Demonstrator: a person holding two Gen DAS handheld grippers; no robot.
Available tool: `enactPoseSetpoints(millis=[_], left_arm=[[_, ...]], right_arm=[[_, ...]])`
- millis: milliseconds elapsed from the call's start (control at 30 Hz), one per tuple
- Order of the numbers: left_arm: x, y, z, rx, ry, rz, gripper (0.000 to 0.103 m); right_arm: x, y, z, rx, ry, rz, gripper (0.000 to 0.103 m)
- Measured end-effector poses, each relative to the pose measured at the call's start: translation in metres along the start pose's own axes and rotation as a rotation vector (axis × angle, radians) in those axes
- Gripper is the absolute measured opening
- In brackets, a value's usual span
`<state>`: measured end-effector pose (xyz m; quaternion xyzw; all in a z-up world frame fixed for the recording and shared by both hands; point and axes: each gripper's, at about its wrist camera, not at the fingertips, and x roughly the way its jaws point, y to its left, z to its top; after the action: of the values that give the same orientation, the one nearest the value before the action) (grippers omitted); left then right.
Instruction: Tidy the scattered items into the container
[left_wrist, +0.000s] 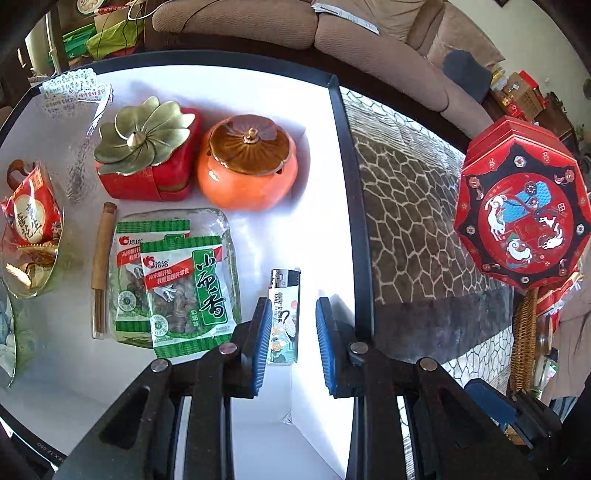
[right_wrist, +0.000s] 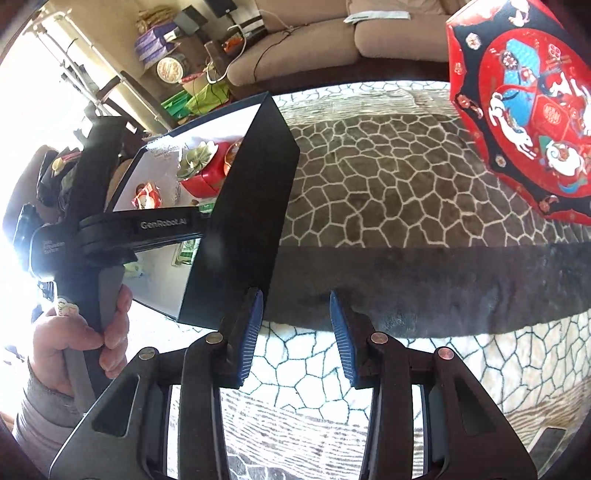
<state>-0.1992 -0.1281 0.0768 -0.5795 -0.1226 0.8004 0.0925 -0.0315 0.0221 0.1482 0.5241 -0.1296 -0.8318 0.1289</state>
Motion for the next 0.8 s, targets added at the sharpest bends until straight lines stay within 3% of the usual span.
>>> enactPoseSetpoints(millis=[67,167,233,333,400,533,700,800], left_arm=[[-0.008,0.003,-0.006,-0.010,-0.018,0.016,0.027],[-0.041,0.000,-0.034,0.023,-0.155,0.047,0.031],[-0.060,-0.010,-0.068,0.074,-0.239,0.069,0.045],[-0.073,-0.026,-0.126,0.145,-0.385,0.186,0.046],[-0.082,-0.035,-0.158,0.192,-0.488,0.218,0.056],[-0.076,-0.040,-0.189,0.182,-0.469,0.123,0.080],[-0.028,-0.047,-0.202,0.214,-0.377,0.214,0.080],[-0.008,-0.038,-0.205,0.195,-0.352,0.259,0.080]], right_arm=[[-0.001,-0.006,-0.009,-0.008,-0.004,-0.036,0.036],[-0.001,-0.018,-0.028,-0.009,-0.022,-0.109,0.037],[0.000,-0.028,-0.042,-0.010,-0.046,-0.175,0.039],[0.003,-0.047,-0.066,-0.005,-0.080,-0.243,0.043],[0.005,-0.062,-0.081,0.001,-0.097,-0.289,0.051],[0.003,-0.090,-0.105,0.051,-0.139,-0.308,0.073],[0.009,-0.104,-0.120,0.021,-0.146,-0.368,0.099],[0.015,-0.106,-0.124,0.006,-0.148,-0.398,0.101]])
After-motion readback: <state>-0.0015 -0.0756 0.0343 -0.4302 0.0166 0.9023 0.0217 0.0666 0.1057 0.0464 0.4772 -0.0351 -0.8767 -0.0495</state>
